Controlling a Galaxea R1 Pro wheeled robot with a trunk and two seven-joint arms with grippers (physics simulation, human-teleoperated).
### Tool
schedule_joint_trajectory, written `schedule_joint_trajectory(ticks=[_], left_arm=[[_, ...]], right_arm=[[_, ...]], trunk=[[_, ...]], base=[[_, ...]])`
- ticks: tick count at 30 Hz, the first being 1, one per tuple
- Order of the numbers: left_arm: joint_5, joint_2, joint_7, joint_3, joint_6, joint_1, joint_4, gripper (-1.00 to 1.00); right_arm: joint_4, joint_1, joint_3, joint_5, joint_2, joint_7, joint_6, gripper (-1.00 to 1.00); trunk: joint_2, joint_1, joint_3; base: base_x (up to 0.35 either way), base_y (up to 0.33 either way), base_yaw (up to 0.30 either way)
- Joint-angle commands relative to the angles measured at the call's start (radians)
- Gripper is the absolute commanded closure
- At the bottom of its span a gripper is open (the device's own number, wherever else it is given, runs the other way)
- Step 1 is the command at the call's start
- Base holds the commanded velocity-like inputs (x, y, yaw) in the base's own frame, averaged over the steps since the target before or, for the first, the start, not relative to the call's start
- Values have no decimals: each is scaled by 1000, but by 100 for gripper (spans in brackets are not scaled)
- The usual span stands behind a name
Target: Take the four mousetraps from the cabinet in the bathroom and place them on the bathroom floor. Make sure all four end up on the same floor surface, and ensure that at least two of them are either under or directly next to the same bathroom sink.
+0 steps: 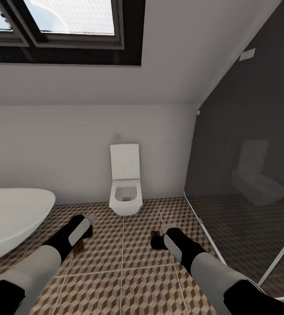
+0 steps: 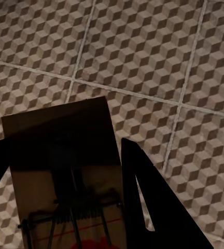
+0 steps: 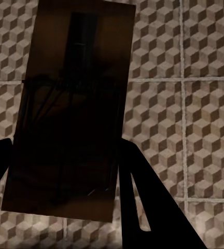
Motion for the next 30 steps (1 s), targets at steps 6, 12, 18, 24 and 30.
schedule_joint_trajectory(ticks=[6, 12, 18, 24, 30], left_arm=[[10, 18, 12, -8, 25, -14, 0, 100], [10, 35, 13, -7, 66, -19, -1, 100], [10, 38, 13, -9, 79, -18, -2, 100], [10, 37, 14, -9, 82, -18, 0, 100], [10, 38, 14, -9, 82, -18, -1, 100]], right_arm=[[-8, -2, 8, -16, 2, -6, 26, 100], [-15, -2, 17, -8, 4, 2, 32, 100], [-16, -2, 19, -6, 7, 2, 29, 100], [-17, -1, 20, -6, 8, 5, 24, 100], [-17, -1, 21, -8, 10, 6, 24, 100]], trunk=[[-43, 23, -20], [-85, 46, -39], [-127, 69, -58], [-169, 92, -77], [-211, 115, -95]], base=[[0, 0, 0], [0, 0, 0], [0, 0, 0], [0, 0, 0], [0, 0, 0]])
